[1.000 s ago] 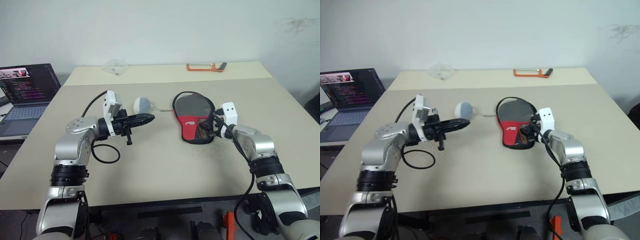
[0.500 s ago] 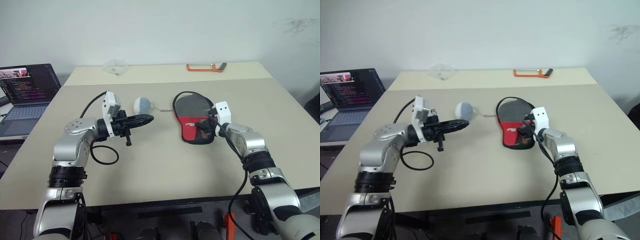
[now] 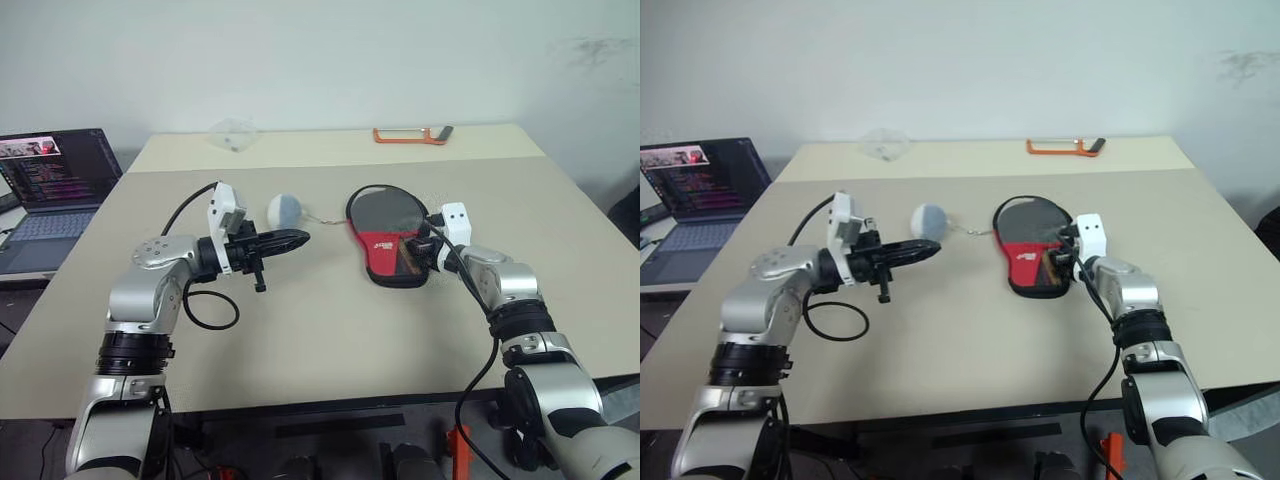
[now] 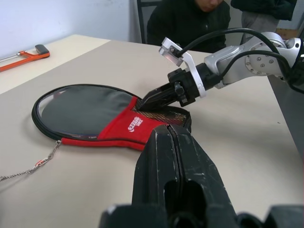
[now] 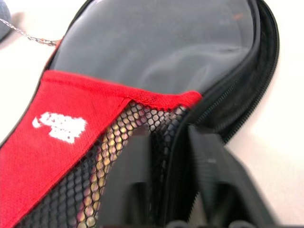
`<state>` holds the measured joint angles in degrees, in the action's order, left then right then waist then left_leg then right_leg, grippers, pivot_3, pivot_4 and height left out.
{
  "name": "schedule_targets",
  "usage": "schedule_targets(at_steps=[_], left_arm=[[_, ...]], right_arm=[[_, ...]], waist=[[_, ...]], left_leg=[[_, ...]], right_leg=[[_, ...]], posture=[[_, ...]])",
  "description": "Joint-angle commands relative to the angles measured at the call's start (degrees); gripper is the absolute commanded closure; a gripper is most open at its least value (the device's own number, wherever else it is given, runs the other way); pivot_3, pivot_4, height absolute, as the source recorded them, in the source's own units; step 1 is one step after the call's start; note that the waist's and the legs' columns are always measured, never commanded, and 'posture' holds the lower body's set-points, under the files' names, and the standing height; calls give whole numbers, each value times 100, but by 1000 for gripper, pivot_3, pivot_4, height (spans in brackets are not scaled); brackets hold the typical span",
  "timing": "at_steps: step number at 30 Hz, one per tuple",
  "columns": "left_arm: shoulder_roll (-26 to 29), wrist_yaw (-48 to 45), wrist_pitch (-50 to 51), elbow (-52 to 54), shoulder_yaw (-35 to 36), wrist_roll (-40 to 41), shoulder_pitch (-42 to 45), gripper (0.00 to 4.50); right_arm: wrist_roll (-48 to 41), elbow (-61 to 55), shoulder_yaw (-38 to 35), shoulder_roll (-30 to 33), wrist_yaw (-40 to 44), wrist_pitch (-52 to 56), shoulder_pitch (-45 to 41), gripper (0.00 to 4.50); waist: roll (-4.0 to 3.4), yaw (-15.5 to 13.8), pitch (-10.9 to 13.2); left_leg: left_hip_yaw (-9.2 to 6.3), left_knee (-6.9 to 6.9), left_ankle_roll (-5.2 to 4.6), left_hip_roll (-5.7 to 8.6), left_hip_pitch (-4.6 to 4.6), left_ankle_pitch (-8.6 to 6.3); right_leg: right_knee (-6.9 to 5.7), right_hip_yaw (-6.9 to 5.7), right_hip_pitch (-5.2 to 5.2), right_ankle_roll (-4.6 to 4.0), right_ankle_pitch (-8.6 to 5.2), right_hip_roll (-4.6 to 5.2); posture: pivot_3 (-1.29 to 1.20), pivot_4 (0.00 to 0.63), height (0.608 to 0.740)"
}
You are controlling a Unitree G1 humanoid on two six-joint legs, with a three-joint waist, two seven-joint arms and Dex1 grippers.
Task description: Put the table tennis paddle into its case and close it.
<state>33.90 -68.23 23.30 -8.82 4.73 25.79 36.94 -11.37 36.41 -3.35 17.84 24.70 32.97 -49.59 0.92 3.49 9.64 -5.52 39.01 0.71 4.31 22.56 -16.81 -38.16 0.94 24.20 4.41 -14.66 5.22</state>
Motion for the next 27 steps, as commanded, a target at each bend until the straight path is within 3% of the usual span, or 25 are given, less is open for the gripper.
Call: schedule_targets(at_steps=[1,27], left_arm=[[97,-28,-84,90,59,76,145,4500],[88,-54,-336,5,-29,1,-11,4500]], right_arm=[[-5,-24,-92,6,-23,-4,-98,4464],[-138,-1042,-445,96,-750,674,476,4464]], waist=[[0,0,0],[0,-73,0]], left_leg=[[0,0,0,0,0,0],[-5,-1,0,2,3,0]], right_leg=[[0,0,0,0,0,0],[5,-4,-2,0,0,2]], posture=[[0,150,740],[0,150,740]])
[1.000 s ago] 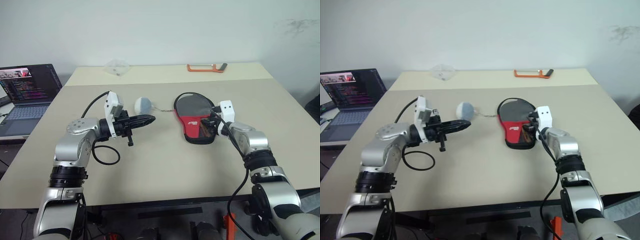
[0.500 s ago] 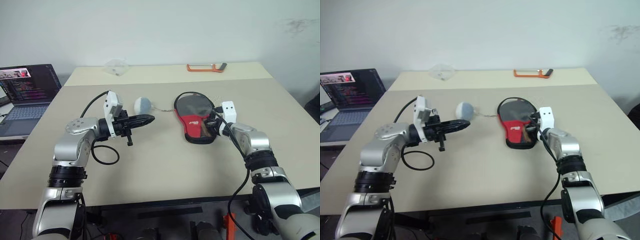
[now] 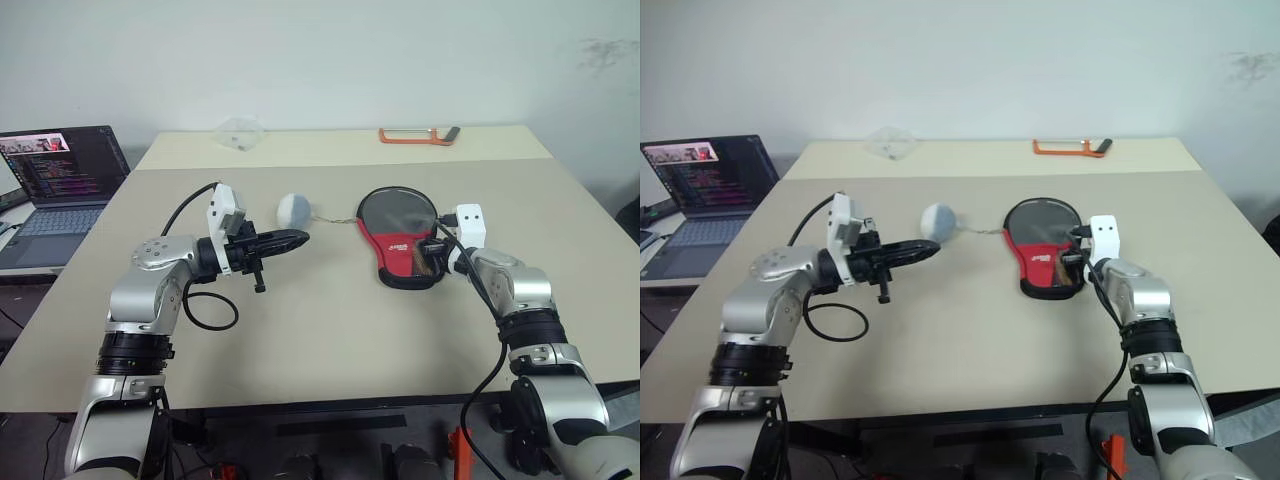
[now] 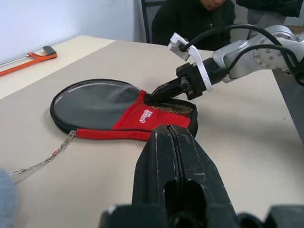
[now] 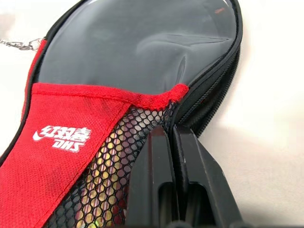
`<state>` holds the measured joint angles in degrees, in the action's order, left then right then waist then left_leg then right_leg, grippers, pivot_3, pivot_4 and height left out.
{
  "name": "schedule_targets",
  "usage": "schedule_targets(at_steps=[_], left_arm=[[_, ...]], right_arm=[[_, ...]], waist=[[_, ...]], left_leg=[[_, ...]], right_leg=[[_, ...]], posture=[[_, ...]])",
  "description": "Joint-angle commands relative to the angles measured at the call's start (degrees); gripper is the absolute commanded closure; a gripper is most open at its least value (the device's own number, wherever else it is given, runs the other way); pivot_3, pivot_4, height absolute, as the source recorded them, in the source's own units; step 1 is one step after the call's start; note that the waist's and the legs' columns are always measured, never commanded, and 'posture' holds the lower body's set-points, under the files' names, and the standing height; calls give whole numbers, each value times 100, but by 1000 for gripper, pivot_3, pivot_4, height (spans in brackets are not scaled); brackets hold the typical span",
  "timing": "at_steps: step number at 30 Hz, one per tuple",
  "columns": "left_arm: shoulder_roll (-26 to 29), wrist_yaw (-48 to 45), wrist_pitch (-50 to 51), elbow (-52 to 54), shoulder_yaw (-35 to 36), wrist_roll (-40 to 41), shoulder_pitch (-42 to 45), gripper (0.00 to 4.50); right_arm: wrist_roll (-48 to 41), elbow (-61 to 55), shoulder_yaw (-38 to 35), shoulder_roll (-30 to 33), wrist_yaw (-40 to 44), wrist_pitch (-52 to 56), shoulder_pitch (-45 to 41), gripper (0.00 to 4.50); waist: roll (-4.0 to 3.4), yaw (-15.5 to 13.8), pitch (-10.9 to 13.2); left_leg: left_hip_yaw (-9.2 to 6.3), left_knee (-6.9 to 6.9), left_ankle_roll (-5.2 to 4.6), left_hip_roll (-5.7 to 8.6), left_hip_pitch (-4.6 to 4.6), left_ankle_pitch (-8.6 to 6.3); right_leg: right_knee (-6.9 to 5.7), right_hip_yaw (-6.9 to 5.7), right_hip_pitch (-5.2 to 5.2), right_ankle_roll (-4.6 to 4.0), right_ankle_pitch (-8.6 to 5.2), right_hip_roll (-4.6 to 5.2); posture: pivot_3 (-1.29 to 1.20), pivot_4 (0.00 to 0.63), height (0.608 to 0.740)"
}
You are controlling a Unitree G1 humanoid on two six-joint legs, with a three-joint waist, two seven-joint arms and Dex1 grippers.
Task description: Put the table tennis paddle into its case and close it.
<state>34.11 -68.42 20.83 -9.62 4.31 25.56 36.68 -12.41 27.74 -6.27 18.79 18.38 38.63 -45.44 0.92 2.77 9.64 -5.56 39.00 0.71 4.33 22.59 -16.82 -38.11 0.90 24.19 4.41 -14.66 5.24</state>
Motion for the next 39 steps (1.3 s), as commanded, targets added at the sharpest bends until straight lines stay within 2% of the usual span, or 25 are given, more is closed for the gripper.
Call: schedule_targets(at_steps=[1,3,6,15,34,38,39], left_arm=[[65,-23,-81,96,8,22,16,4500],[62,-8,-71,119,-3,19,19,4500],[66,7,-70,139,-20,5,22,4500],[95,66,17,313,-4,32,-43,4500],[88,-83,-263,1,-69,-44,-17,4500],[127,-46,-181,126,-57,-28,-59,4500],[134,-42,-163,144,-58,-23,-62,4500]], right_arm=[[-44,-139,-169,-46,-175,122,47,4464],[-76,-62,-250,-134,-284,93,3,4464],[-89,-49,-340,-210,-397,17,-33,3813],[40,-389,-100,-2,-146,73,45,736],[464,1934,122,38,470,-1054,-871,736],[579,2295,295,70,892,-997,-955,736],[610,2367,325,76,951,-1014,-979,901]], waist=[[0,0,0],[0,1,0],[0,4,0],[0,49,0],[-1,83,-1],[-2,96,-2],[-2,98,-3]], left_leg=[[1,0,0,0,0,0],[1,0,0,-1,-1,0],[2,0,0,-1,-1,0],[4,0,0,-1,-2,0],[8,0,0,-2,-5,0],[9,0,0,-3,-12,0],[9,0,0,-4,-13,0]], right_leg=[[0,0,0,0,0,0],[-1,0,0,0,0,0],[-2,1,0,0,0,-1],[-2,3,1,0,0,-1],[-4,7,0,0,0,-2],[-6,7,-5,0,0,-3],[-6,8,-6,0,0,-3]], posture=[[0,150,740],[0,150,740],[0,150,740],[0,150,740],[0,150,740],[0,150,740],[0,150,740]])
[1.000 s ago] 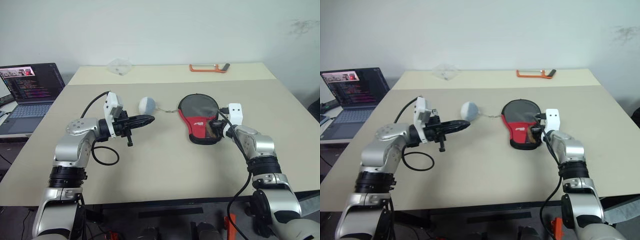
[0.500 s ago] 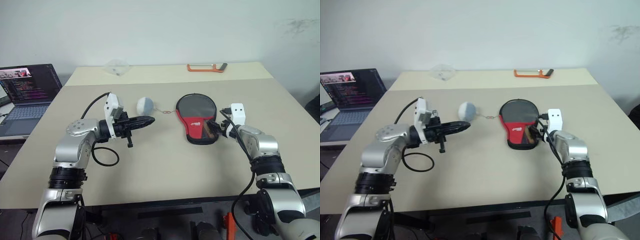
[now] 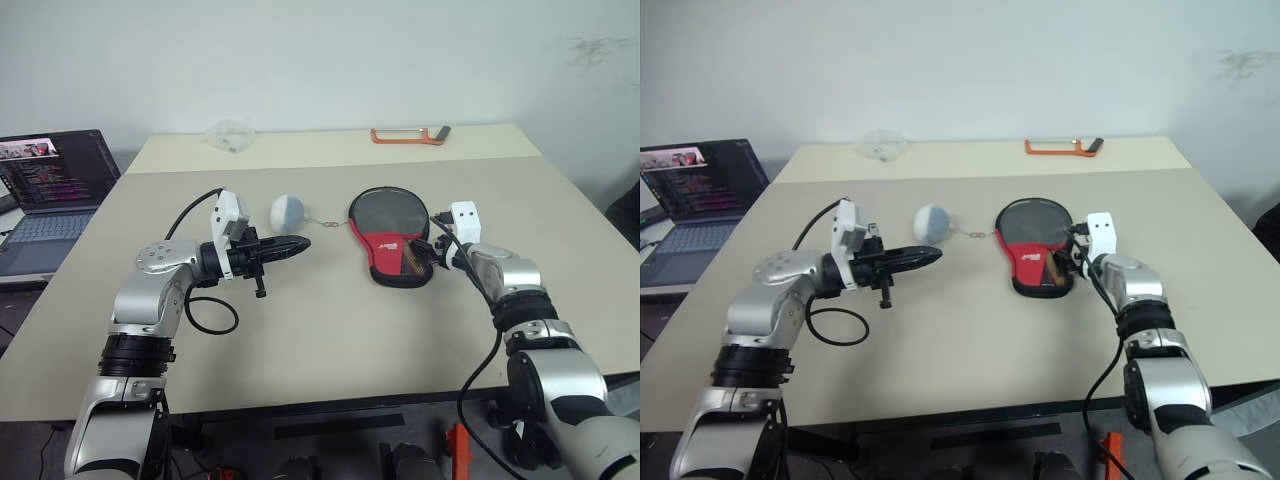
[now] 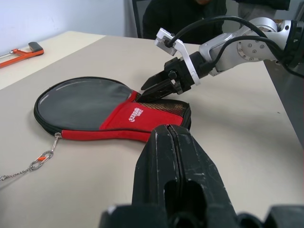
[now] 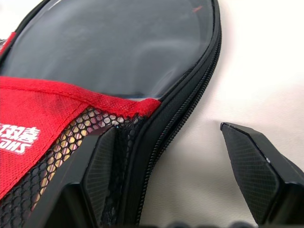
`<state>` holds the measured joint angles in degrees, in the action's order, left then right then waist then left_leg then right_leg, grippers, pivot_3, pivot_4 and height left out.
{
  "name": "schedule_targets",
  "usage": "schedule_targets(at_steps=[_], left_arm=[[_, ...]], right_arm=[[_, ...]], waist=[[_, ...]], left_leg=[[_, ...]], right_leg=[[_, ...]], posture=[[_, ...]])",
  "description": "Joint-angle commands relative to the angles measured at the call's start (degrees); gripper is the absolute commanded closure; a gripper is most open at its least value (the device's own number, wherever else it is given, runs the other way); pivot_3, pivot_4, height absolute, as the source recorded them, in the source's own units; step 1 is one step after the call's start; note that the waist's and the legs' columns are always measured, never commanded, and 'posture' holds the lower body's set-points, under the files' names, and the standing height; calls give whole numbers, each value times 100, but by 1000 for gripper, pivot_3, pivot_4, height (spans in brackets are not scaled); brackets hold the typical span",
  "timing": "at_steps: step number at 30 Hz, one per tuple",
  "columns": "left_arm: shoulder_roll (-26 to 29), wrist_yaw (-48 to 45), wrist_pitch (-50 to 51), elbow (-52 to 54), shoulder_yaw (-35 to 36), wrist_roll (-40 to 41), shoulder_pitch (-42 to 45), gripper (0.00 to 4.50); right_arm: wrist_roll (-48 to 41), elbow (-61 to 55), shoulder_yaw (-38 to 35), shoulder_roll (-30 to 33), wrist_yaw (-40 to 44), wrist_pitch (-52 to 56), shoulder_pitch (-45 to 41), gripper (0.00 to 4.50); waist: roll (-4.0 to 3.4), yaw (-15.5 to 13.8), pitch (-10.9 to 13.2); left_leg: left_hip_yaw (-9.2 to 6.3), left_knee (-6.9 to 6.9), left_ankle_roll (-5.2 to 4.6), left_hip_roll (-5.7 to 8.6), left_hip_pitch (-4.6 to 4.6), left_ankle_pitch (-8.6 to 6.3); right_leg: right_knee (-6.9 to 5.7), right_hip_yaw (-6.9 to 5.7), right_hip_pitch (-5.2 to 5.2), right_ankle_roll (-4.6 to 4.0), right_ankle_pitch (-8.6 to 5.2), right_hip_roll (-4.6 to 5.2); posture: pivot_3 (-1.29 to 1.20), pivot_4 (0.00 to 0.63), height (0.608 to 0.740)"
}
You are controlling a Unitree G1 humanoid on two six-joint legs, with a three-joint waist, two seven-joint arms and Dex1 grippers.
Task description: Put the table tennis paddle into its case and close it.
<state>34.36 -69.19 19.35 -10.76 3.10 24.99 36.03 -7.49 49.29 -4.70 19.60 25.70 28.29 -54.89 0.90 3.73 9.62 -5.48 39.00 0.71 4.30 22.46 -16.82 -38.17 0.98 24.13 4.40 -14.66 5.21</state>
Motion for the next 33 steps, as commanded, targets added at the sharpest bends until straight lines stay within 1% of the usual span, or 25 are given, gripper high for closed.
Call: schedule_targets(at_steps=[1,2,7,12,13,16,18,20,23,25,33], left_arm=[[114,38,-1,272,62,38,0,4500],[118,43,14,282,59,40,2,4500],[129,55,77,321,39,38,24,4500],[140,43,130,352,26,33,36,4500],[150,25,138,339,30,34,32,4500],[220,-101,147,294,30,48,-24,4500],[329,-290,198,319,19,110,-110,4500],[486,-546,268,398,-8,193,-227,4500],[671,-820,338,483,-38,269,-348,4500],[793,-997,403,600,-72,321,-445,4500],[1118,-1246,960,1349,-140,597,-738,4500]], right_arm=[[141,265,192,2,265,5,-52,1103],[131,330,192,-3,347,43,-76,1294],[143,696,182,-26,538,79,-169,2917],[5,962,-7,-73,581,180,-267,4400],[-32,991,-57,-78,580,199,-286,4481],[-148,947,-165,-96,686,316,-323,4481],[-278,598,-174,-161,904,591,-307,4481],[-423,-34,-127,-273,1035,1002,-204,4481],[-668,-1264,20,-476,1094,1772,168,4481],[-806,-2119,133,-658,987,2250,495,4481],[-1189,-4538,489,-1216,520,3576,1642,4481]], waist=[[0,2,-2],[0,3,-2],[1,4,-9],[2,3,-36],[3,2,-37],[3,3,-37],[2,7,-37],[2,49,-37],[1,111,-37],[0,139,-37],[-1,121,-36]], left_leg=[[0,0,0,0,0,0],[0,0,0,0,0,0],[-1,0,0,0,-5,0],[-1,0,0,0,-12,0],[-2,0,0,0,-13,0],[-2,0,0,-1,-16,0],[-1,-2,0,-1,-17,0],[2,-7,0,-2,-16,0],[-1,-11,0,-5,-6,0],[-2,-11,1,-6,-3,-1],[-3,-10,0,-6,-1,-1]], right_leg=[[0,-1,0,0,0,0],[0,0,0,0,0,-1],[1,-1,-6,0,0,0],[0,0,-12,0,0,0],[0,0,-13,0,0,0],[-2,1,-13,-1,0,0],[-3,2,-12,-1,0,-1],[-2,4,-8,-1,0,-1],[2,3,1,-2,0,-1],[5,3,4,-2,0,-1],[-1,4,8,-2,0,-2]], posture=[[0,150,740],[0,150,740],[0,150,740],[0,150,740],[0,150,740],[0,150,740],[0,150,740],[0,150,740],[0,150,740],[0,150,740],[0,150,740]])
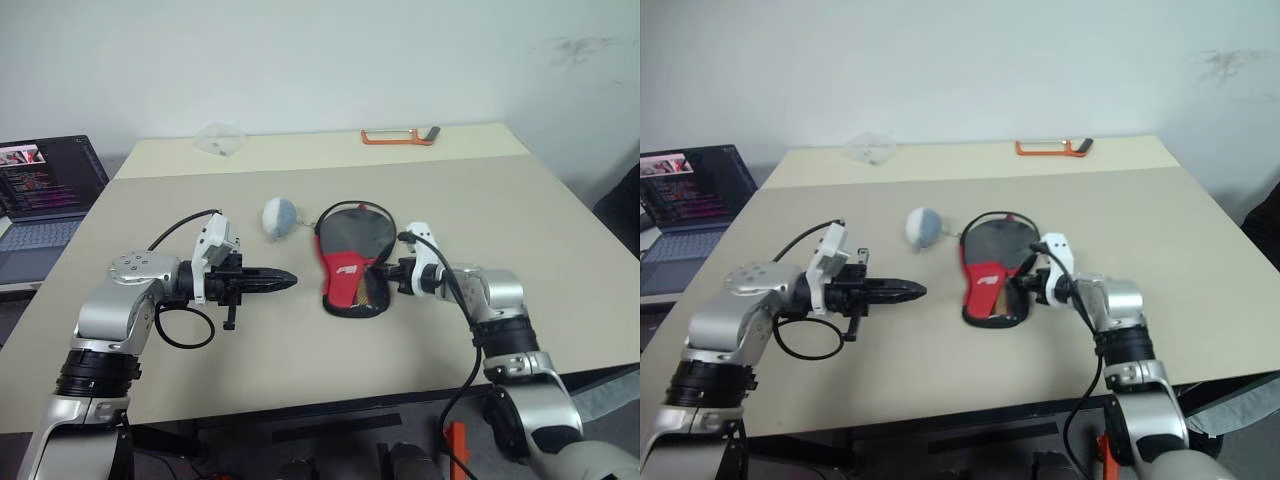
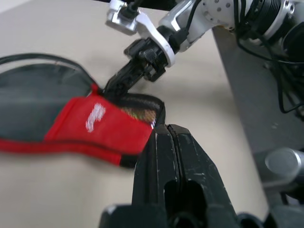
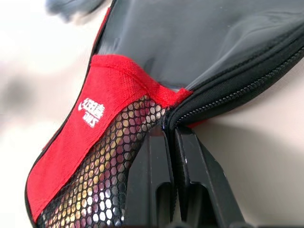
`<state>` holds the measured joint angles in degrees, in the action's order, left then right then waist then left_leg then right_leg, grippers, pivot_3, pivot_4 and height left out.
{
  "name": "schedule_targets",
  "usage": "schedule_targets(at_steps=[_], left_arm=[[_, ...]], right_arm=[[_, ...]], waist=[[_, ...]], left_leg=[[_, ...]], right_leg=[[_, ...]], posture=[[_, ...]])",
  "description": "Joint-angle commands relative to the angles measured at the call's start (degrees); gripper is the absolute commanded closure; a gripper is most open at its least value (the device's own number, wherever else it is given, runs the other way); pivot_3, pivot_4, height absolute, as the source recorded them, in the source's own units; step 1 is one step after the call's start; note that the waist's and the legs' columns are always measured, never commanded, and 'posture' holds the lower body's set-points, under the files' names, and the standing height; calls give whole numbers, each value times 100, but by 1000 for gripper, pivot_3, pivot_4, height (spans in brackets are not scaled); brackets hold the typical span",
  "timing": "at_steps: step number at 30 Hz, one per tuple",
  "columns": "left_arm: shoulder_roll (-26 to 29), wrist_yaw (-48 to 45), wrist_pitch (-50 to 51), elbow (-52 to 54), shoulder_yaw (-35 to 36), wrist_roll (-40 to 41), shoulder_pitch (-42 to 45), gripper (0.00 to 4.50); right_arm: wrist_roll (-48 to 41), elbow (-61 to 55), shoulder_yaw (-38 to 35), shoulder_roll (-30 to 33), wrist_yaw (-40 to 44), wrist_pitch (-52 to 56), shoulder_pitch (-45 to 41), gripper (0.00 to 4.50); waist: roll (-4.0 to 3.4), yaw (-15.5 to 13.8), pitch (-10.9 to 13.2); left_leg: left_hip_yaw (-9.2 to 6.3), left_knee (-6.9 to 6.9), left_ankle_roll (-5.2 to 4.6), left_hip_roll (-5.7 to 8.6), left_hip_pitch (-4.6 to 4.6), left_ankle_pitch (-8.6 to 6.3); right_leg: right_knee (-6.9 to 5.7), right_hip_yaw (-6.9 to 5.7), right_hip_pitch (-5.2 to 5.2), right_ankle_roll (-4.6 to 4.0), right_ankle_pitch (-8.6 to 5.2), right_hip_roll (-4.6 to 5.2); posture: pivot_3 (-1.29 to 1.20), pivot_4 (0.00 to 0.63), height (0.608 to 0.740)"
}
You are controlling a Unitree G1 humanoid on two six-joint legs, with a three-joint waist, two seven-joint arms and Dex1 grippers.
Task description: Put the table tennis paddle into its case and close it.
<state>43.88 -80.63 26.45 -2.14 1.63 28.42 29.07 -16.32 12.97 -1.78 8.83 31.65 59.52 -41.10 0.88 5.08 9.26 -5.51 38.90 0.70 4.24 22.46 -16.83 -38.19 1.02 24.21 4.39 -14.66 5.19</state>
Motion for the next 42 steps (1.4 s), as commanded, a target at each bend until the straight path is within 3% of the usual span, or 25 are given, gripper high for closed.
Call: schedule_targets(at_steps=[1,8,17,23,42], left_arm=[[211,-103,392,638,11,338,-89,4500],[321,107,1152,1392,-59,732,-142,4500],[710,-214,1375,1381,-357,733,58,4500],[1078,-746,624,640,-612,224,46,4500],[947,-970,-702,-346,-726,-262,-357,4500]], right_arm=[[-384,-1270,267,-180,-134,658,475,4481],[-624,-2962,282,-521,-798,1616,1618,4481],[-745,-4376,-461,-1025,-1548,2555,2544,4481],[-785,-4656,-578,-1092,-1703,2706,2716,4481],[-943,-4631,-642,-890,-1842,2594,2704,4481]], waist=[[0,-25,0],[0,-55,0],[-1,-151,0],[-3,-228,0],[-3,-252,0]], left_leg=[[-1,0,0,1,1,0],[-7,-2,-3,1,1,-2],[-5,-5,-8,1,-3,-5],[-5,-6,-17,3,-10,-10],[-5,-6,-22,3,-10,-12]], right_leg=[[1,-1,0,0,0,0],[4,-4,-3,0,0,0],[5,-5,-5,-1,-1,-3],[8,-7,-11,-1,-2,-3],[10,-8,-13,0,-2,-3]], posture=[[0,150,740],[0,150,740],[0,150,740],[0,150,740],[0,150,740]])
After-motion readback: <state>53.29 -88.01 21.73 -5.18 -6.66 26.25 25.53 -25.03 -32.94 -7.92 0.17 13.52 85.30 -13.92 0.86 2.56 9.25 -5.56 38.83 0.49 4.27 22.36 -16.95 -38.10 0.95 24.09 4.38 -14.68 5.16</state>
